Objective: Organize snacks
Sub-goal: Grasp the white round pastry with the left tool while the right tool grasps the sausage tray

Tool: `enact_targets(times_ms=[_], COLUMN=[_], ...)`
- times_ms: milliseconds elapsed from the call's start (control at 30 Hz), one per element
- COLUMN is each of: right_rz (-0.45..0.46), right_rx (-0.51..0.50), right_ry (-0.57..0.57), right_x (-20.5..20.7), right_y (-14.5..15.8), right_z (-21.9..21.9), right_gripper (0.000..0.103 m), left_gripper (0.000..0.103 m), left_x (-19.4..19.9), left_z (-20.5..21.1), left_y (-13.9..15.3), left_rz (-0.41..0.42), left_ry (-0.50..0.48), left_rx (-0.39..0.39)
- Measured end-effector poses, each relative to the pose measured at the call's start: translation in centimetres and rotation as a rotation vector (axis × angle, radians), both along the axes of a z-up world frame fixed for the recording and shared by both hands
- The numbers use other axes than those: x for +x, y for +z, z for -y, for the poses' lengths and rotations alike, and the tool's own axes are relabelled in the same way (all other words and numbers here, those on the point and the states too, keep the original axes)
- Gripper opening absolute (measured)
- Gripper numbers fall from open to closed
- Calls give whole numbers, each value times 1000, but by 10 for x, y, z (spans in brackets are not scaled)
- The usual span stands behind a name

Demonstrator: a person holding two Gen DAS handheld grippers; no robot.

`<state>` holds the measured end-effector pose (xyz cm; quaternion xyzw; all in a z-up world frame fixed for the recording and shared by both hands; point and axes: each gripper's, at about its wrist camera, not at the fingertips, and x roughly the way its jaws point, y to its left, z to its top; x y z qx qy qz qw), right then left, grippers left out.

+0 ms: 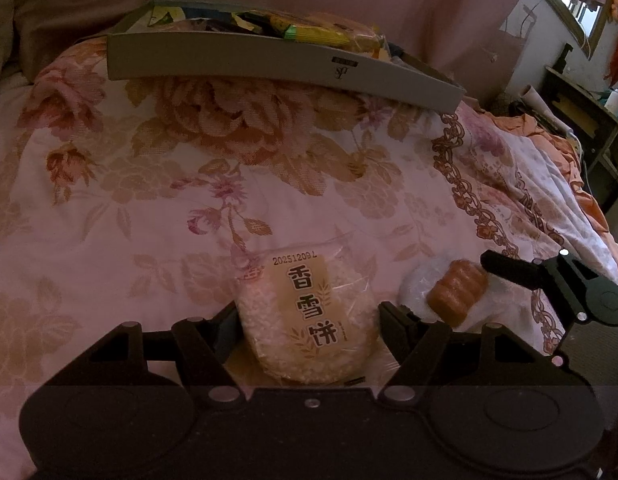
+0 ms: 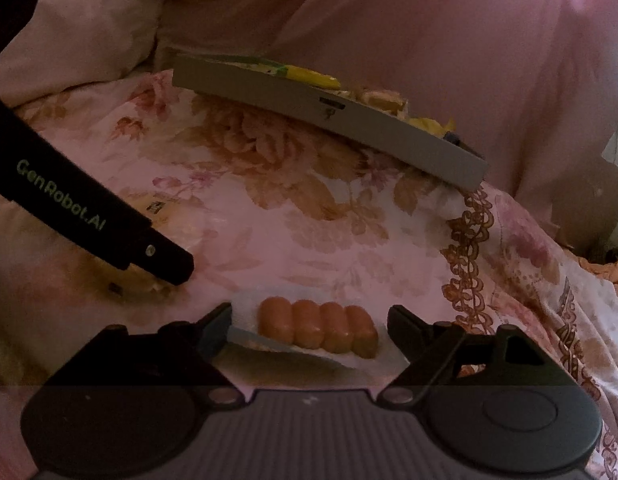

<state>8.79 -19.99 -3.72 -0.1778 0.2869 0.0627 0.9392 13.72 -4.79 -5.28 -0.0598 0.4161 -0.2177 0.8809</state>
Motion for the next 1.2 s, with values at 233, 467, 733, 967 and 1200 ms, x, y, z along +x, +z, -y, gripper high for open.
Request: enact_targets(times_ms=[233, 467, 733, 967, 1200], right_rz=[-129, -108, -43, -33, 86], right_rx=[223, 187, 22, 47, -136], right_ry=[-65, -39, 33, 33, 118], right_x=[16, 11, 2, 2, -15], right_y=[0, 2, 2, 3, 0], right_z=[27, 23, 1, 5, -19], right_gripper=[86, 85, 79, 79, 79], left_gripper=[73, 73, 73, 73, 73], left_x=[0, -1, -1, -3, -3], left_z=[-1, -2, -3, -4, -5], left_y=[0, 1, 1, 1, 3], left_rz=[1, 3, 4, 12, 16], left_ry=[0, 8, 15, 19, 26], left_rx=[-7, -21, -29, -35, -42])
